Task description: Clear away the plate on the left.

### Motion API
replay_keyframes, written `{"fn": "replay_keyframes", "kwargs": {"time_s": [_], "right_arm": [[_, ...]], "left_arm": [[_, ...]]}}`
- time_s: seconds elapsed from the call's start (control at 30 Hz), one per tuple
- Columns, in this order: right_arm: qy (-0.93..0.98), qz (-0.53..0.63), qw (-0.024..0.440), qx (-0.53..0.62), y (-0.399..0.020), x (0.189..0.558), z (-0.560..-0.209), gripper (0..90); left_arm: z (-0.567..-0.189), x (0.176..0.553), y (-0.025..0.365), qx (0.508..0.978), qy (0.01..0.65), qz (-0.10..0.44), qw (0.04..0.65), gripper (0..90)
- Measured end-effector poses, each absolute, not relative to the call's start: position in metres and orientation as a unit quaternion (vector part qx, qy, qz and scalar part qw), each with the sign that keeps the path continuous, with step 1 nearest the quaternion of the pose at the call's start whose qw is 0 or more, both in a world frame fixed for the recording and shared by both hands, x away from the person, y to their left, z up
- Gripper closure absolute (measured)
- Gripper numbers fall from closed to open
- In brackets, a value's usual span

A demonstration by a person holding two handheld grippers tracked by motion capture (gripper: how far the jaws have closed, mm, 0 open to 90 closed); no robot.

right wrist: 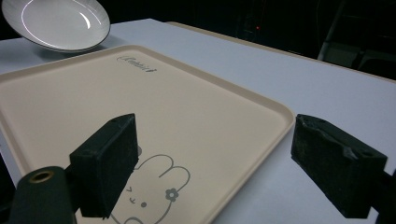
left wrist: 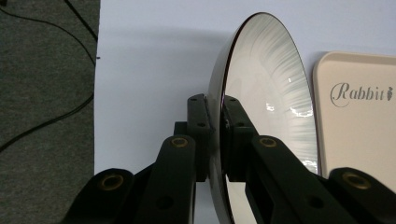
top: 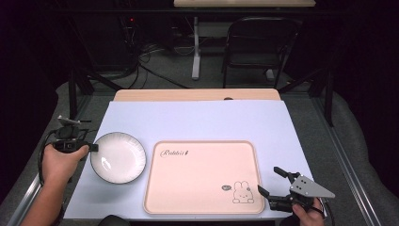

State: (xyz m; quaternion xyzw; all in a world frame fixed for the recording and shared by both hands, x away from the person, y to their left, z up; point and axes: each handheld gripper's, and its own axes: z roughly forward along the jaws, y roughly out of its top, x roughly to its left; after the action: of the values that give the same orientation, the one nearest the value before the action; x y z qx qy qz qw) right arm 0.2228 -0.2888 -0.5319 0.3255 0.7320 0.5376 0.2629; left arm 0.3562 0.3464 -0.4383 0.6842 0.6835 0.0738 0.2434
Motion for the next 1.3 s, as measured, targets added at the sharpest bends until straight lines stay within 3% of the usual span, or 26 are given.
{"fn": "replay_keyframes", "kwargs": {"time_s": [0.83, 1.3], "right_arm": [[0.732, 0.538, 0.263, 0.325, -0.289, 0.223, -0.532, 14.2], [0.731, 0.538, 0.261, 0.327, -0.289, 0.223, -0.532, 14.1]], "left_arm": [[-0.419, 0.361, 0.336, 0.692, 0.672, 0.078, 0.251, 83.6], [-0.407, 0.366, 0.306, 0.718, 0.641, 0.073, 0.263, 83.4]]}}
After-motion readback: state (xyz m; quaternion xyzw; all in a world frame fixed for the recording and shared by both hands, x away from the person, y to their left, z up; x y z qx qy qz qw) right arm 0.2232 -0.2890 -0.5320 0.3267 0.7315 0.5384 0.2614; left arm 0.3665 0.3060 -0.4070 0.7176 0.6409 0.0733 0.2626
